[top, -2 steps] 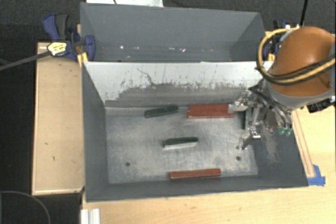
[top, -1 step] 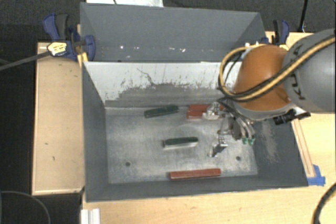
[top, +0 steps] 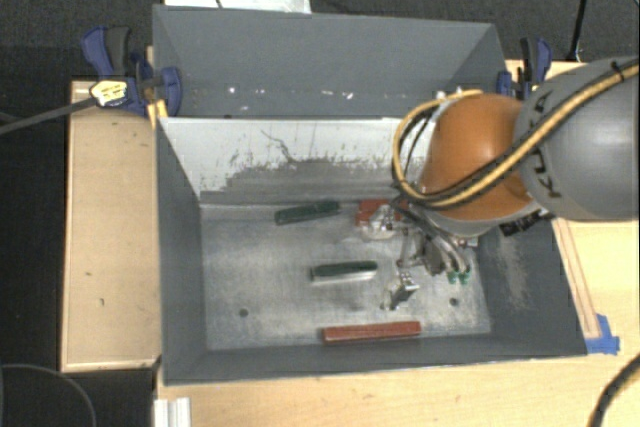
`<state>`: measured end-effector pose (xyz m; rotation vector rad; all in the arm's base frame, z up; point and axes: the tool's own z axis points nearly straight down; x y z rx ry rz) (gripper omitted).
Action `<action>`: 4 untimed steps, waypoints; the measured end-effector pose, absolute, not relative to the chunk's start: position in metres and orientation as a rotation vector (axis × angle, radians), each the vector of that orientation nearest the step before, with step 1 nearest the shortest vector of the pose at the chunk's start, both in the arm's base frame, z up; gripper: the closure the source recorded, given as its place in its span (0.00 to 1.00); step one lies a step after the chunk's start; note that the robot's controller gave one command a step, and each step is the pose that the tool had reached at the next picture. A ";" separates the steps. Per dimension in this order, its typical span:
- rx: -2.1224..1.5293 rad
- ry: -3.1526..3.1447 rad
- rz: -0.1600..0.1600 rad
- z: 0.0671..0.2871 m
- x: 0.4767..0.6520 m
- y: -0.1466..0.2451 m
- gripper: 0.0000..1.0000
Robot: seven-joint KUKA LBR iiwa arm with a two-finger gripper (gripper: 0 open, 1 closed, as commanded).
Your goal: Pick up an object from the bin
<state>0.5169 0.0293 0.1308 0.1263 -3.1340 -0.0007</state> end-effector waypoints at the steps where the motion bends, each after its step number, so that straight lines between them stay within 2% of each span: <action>1: -0.148 -3.141 -0.001 0.127 0.530 0.056 0.00; 2: -0.160 -3.140 -0.001 0.071 0.534 0.067 0.00; 3: -0.298 -3.134 -0.009 0.075 0.540 0.065 1.00; 4: -0.296 -3.134 -0.009 0.075 0.540 0.066 1.00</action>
Offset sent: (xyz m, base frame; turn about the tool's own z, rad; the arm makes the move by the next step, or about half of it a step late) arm 0.0168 0.0383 -0.0608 0.1800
